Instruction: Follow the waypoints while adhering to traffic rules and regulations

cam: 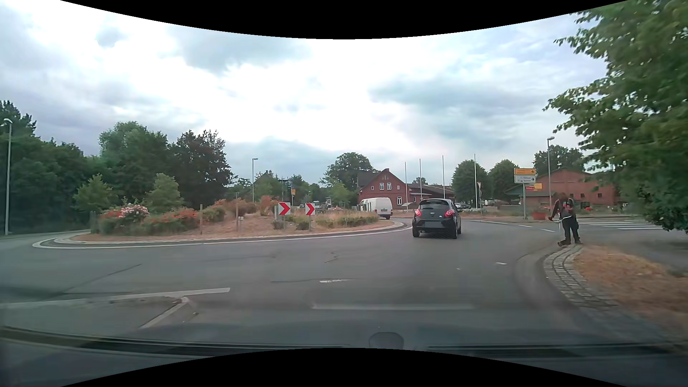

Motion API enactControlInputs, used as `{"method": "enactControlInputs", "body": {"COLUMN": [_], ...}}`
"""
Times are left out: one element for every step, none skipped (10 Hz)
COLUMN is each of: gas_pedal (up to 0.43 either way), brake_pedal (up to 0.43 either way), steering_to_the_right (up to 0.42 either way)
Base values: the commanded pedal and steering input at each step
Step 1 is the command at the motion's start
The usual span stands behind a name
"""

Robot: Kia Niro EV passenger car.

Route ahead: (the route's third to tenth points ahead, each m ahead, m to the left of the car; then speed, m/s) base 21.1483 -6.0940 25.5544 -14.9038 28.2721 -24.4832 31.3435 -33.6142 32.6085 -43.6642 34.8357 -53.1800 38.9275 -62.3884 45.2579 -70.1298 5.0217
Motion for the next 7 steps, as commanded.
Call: {"method": "enactControlInputs", "body": {"gas_pedal": [0.13, 0.11, 0.098, 0.098, 0.087, 0.079, 0.039], "brake_pedal": [0.433, 0.433, 0.427, 0.427, 0.427, 0.421, 0.396], "steering_to_the_right": [0.062, 0.062, 0.058, 0.055, 0.047, 0.043, 0.043]}}
